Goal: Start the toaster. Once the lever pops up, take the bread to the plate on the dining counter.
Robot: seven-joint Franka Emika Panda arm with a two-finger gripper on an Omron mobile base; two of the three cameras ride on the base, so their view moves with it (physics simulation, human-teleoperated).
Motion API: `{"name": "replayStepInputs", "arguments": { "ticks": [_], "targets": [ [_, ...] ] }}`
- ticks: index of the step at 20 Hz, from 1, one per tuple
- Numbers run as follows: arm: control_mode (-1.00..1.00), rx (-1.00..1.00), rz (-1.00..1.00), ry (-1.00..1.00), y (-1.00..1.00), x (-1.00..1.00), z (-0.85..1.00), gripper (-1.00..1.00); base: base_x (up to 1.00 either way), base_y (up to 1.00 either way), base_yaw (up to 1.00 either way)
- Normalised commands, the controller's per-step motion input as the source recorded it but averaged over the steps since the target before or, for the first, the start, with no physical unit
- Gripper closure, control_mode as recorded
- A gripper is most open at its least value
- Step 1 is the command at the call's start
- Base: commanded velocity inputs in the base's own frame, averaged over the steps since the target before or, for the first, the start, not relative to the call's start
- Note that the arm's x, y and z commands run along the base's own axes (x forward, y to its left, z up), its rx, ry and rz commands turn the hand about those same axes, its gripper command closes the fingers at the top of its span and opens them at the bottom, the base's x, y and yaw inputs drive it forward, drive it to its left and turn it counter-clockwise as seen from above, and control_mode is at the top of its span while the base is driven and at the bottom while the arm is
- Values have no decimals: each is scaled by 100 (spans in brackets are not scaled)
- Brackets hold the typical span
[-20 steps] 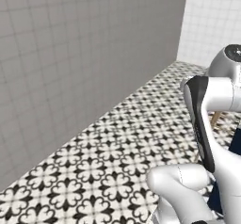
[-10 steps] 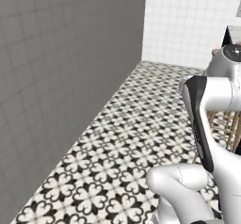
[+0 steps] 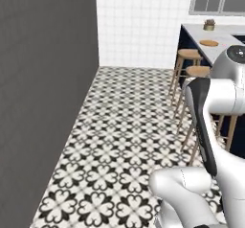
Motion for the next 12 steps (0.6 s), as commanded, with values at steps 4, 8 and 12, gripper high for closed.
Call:
{"name": "replayStepInputs", "arguments": {
  "ticks": [4,8,12],
  "targets": [
    [100,0,0,0,0,0,0,100,99,52,-48],
    [100,0,0,0,0,0,0,100,89,67,-45],
    [100,0,0,0,0,0,0,100,76,73,-44]
  ]
}}
